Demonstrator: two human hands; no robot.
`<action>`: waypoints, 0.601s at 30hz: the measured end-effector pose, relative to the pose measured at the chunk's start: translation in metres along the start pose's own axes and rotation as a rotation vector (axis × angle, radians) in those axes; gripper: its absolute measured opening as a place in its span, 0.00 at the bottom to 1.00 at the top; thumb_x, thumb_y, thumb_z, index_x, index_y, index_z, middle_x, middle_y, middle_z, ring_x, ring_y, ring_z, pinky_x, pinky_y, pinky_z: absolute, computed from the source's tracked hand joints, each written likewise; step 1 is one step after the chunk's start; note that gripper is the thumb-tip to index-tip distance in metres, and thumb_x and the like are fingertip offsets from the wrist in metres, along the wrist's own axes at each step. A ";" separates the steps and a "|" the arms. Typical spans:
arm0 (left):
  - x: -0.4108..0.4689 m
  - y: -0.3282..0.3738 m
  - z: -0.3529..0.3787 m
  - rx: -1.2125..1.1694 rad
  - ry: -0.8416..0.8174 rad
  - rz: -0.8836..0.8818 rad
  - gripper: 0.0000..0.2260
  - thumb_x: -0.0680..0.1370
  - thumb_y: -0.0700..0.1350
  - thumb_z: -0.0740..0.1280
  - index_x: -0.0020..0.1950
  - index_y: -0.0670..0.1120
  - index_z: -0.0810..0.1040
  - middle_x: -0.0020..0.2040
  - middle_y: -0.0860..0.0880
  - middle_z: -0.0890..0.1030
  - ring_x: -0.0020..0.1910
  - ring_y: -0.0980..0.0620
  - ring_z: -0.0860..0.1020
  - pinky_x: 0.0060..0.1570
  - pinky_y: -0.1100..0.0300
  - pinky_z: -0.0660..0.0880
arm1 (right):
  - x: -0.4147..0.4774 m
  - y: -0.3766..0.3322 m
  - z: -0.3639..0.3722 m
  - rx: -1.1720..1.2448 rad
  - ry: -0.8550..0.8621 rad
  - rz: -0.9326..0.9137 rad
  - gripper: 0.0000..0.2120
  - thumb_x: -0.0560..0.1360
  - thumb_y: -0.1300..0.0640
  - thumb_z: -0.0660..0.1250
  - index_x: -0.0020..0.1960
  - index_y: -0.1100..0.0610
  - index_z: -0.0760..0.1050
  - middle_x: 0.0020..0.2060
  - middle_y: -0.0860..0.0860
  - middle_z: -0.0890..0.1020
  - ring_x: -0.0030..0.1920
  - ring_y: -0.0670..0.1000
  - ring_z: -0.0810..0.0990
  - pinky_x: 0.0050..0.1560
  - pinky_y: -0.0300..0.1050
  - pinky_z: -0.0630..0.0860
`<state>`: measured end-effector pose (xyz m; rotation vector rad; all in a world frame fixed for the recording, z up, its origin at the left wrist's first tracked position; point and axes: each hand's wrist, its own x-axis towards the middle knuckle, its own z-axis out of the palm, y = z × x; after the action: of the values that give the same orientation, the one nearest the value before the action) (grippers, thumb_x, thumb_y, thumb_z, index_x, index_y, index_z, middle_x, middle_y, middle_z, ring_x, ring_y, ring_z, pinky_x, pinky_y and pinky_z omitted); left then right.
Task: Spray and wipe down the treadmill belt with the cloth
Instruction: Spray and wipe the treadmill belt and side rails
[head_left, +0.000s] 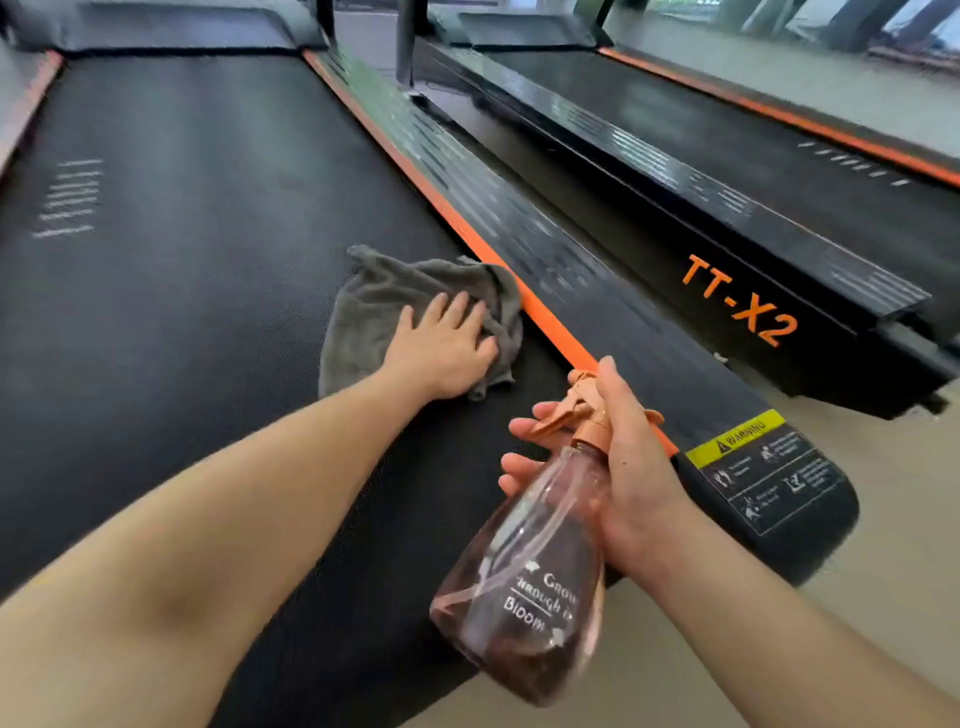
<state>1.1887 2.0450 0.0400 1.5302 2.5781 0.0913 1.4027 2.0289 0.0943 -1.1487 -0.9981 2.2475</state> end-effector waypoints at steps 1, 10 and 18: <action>-0.013 0.020 0.003 0.050 -0.001 0.106 0.27 0.83 0.57 0.47 0.81 0.51 0.50 0.82 0.50 0.48 0.80 0.49 0.46 0.76 0.39 0.47 | -0.001 -0.002 0.000 -0.005 -0.006 -0.021 0.30 0.76 0.33 0.60 0.53 0.60 0.76 0.42 0.58 0.84 0.31 0.60 0.83 0.39 0.55 0.82; -0.153 0.031 0.008 0.146 -0.175 0.629 0.36 0.72 0.63 0.39 0.81 0.57 0.51 0.81 0.56 0.48 0.80 0.52 0.41 0.76 0.45 0.39 | -0.017 -0.014 -0.010 0.105 0.001 -0.024 0.27 0.78 0.34 0.59 0.42 0.58 0.75 0.32 0.57 0.82 0.28 0.56 0.79 0.37 0.52 0.79; -0.228 -0.087 0.003 -0.020 -0.002 -0.375 0.25 0.84 0.60 0.47 0.80 0.61 0.46 0.81 0.58 0.45 0.80 0.54 0.45 0.77 0.49 0.47 | -0.026 0.019 0.010 -0.029 -0.078 0.142 0.27 0.79 0.35 0.57 0.39 0.59 0.73 0.29 0.57 0.78 0.24 0.54 0.77 0.39 0.51 0.78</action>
<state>1.2212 1.8034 0.0471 1.0142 2.7996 0.0732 1.4087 1.9958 0.0972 -1.1861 -1.0108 2.4133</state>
